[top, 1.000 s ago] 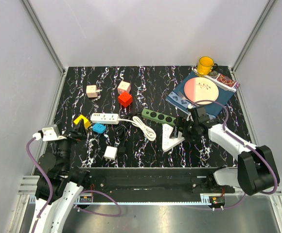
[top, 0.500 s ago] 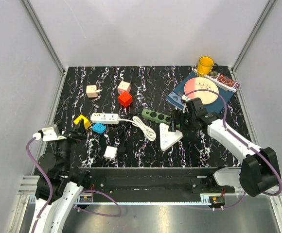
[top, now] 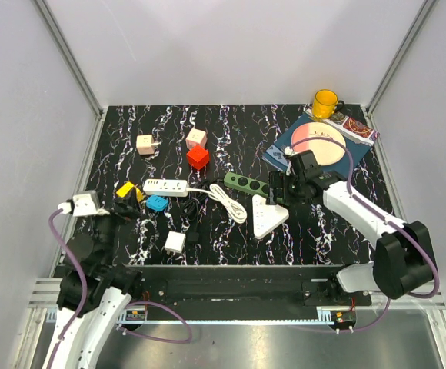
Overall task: Insert the plug
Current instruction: Pick up the plug from the center of the board.
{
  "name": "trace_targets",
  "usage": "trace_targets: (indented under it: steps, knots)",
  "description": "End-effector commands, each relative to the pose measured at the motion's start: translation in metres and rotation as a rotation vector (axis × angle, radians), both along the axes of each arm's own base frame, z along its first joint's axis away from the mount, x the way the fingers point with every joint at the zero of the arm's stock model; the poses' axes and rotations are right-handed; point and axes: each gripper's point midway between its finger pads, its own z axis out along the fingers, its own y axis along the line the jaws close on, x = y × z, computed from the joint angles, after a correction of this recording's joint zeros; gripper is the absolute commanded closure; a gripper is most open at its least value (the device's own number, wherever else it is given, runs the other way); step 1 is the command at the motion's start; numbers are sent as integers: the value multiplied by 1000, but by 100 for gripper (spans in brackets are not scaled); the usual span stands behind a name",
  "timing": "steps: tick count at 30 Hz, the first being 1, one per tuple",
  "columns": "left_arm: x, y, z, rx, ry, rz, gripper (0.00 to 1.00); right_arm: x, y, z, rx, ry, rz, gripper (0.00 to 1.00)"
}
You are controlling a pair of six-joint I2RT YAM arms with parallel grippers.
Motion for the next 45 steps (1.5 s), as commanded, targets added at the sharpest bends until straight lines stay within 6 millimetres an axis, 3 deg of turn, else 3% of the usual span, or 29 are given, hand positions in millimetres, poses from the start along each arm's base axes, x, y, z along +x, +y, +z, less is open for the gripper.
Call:
trace_targets:
  steps: [1,3,4,6,7,13,18,23,24,26,27,34,36,40,45]
  knots:
    - [13,-12,-6,-12,103,-33,1,1,7,27,67,-92,26,0]
    - [18,-18,-10,-18,157,-52,1,-1,8,29,84,-105,26,0]
    - [25,-22,-25,-26,237,-47,1,-4,7,31,89,-116,26,0]
    - [30,-24,-32,-50,300,-38,1,-5,8,33,106,-134,33,0]
    - [35,-29,-47,-64,382,-33,1,-7,7,34,112,-142,33,0]
    - [51,-41,-91,-104,615,4,1,-11,11,38,160,-191,45,0]
    - [65,-15,-104,-111,664,182,1,-15,16,37,193,-205,72,0]
    - [95,22,-113,-175,698,318,1,-19,15,35,200,-219,82,0]
    - [100,31,-124,-186,734,352,1,-18,16,35,204,-226,81,0]
    - [113,36,-123,-206,738,367,1,-19,16,36,208,-231,88,0]
    - [119,41,-134,-208,774,392,1,-19,16,36,209,-234,87,0]
    - [146,56,-156,-179,863,457,1,-20,17,35,216,-242,97,0]
    - [147,65,-170,-186,909,484,1,-20,17,34,219,-241,97,0]
    - [149,62,-192,-186,972,472,1,-19,17,33,217,-240,98,0]
    - [150,63,-205,-177,1022,468,1,-20,18,33,219,-243,104,0]
